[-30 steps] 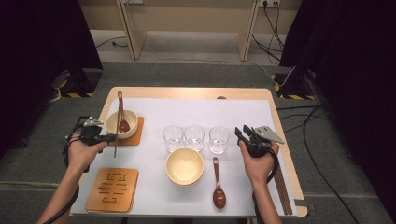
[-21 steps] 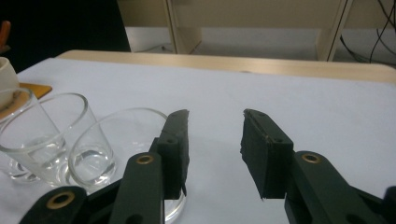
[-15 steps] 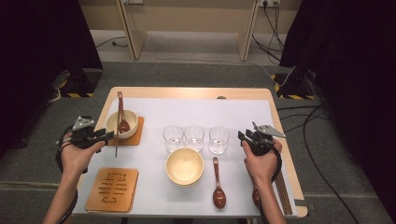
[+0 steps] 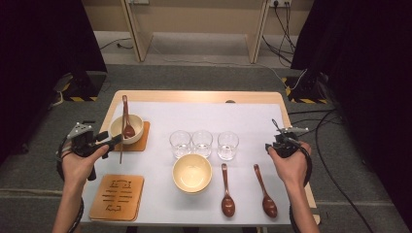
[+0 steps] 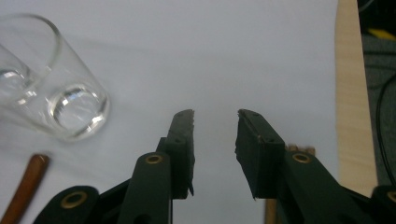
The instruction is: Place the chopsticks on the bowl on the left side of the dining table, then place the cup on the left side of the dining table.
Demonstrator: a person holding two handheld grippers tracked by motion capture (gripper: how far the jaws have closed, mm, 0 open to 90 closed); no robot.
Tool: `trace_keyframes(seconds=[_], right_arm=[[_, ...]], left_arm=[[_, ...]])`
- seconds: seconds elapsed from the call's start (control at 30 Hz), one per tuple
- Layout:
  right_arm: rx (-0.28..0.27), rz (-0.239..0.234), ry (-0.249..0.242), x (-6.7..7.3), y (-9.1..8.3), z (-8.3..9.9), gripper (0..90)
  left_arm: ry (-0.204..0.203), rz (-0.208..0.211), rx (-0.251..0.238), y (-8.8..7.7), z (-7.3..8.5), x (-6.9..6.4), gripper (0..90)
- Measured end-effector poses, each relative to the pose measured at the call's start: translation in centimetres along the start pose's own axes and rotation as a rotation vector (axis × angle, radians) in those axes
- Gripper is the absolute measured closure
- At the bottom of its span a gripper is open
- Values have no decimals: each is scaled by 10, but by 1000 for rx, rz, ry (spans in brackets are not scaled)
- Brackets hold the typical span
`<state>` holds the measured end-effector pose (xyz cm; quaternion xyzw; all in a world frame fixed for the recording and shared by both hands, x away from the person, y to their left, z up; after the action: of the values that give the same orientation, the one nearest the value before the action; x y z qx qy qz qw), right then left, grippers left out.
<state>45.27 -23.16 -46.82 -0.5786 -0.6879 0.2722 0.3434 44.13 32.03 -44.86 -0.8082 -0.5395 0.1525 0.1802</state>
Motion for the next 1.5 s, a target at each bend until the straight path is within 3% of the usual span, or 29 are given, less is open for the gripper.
trace_keyframes(seconds=[0.1, 0.37, 0.5, 0.53, 0.6, 0.9, 1.1, 1.5], right_arm=[[101, 45, 26, -14, -3, 9, 679], [303, 99, 68, -36, -5, 34, 723], [368, 103, 69, -40, -6, 42, 741], [393, 106, 92, -38, -6, 45, 745], [413, 107, 68, -41, -5, 47, 756], [499, 110, 99, -42, 0, 61, 776], [515, 124, 99, -45, 3, 61, 783], [558, 120, 105, -37, 9, 65, 812]], left_arm=[[6, 1, 10, 2, 3, -2, 362], [-1, -11, 8, -1, 5, 1, 363], [1, -16, 12, -2, 6, 2, 366], [2, -16, 9, -2, 6, 2, 366], [3, -19, 6, -3, 6, 2, 366], [0, -20, -9, -10, 5, 0, 366], [-2, -24, -13, -12, 5, 1, 366], [-4, -20, -4, -11, 7, 1, 365]])
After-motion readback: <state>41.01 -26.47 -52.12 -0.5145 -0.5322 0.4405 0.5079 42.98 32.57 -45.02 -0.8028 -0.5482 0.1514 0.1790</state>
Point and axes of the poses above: each handheld gripper's, and its own axes: y roughly forward along the jaws, z roughly out of its underside, x roughly to its left, the point moved 7 cm from there along y, roughly forward along the jaws, and after that the axes turned 10 degrees about y, right-handed, at the moved point
